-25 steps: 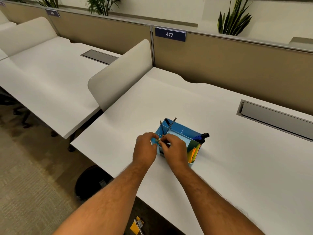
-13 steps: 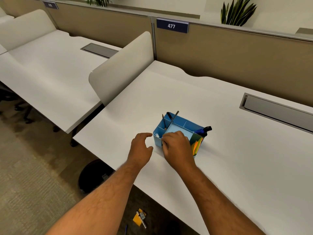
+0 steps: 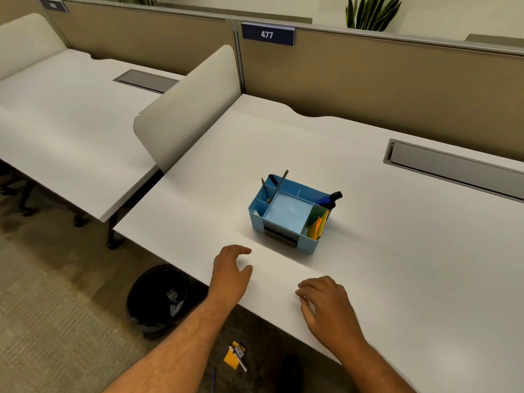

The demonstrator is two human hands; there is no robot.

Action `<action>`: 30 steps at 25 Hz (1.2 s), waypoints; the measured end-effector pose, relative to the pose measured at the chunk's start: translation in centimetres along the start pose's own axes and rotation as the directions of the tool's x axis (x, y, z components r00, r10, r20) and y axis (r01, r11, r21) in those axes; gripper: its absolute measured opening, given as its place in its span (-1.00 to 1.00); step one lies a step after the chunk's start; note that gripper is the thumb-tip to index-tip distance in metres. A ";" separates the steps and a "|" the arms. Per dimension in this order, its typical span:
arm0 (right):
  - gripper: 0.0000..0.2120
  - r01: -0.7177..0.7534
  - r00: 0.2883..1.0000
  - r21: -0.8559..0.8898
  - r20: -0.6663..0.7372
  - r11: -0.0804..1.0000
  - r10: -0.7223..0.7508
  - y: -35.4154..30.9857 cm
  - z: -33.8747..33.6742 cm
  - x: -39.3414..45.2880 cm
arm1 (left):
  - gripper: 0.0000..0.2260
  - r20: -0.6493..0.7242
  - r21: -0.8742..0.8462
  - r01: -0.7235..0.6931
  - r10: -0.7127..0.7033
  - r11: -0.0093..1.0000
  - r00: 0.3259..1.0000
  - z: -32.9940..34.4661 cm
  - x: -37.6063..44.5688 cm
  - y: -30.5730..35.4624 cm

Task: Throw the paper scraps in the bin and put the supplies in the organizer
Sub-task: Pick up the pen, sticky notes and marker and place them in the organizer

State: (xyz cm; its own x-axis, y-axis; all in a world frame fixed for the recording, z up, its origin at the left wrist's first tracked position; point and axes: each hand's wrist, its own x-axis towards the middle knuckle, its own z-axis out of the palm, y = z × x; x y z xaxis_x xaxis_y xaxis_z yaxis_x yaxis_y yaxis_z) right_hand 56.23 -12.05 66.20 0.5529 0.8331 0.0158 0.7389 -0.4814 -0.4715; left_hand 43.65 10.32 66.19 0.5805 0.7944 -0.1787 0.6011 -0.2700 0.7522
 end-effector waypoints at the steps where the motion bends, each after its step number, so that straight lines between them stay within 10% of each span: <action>1: -0.82 -0.019 1.000 0.006 0.007 1.000 0.019 -0.2 0.1 -0.2 | -0.66 0.002 -0.001 -0.010 0.010 1.000 1.000 -0.2 -0.5 -0.5; 15: -0.69 -0.216 0.974 0.133 -0.045 0.967 0.224 -10.4 7.9 -9.4 | -0.76 0.275 0.041 -0.231 0.212 0.972 0.938 -9.5 -8.6 -13.5; 30: -0.60 -0.354 0.915 0.019 0.214 0.935 0.342 -24.7 25.0 -18.1 | -0.80 0.386 0.002 0.150 -0.139 0.989 0.912 -16.4 -18.2 -34.4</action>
State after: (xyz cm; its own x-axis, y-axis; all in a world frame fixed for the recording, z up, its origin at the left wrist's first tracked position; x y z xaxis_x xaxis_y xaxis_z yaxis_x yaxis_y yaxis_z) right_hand 18.36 -8.39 55.53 0.6763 0.6558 -0.3355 0.4877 -0.7399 -0.4633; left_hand 3.39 14.11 53.92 0.6576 0.5521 -0.5126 0.6825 -0.1484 0.7157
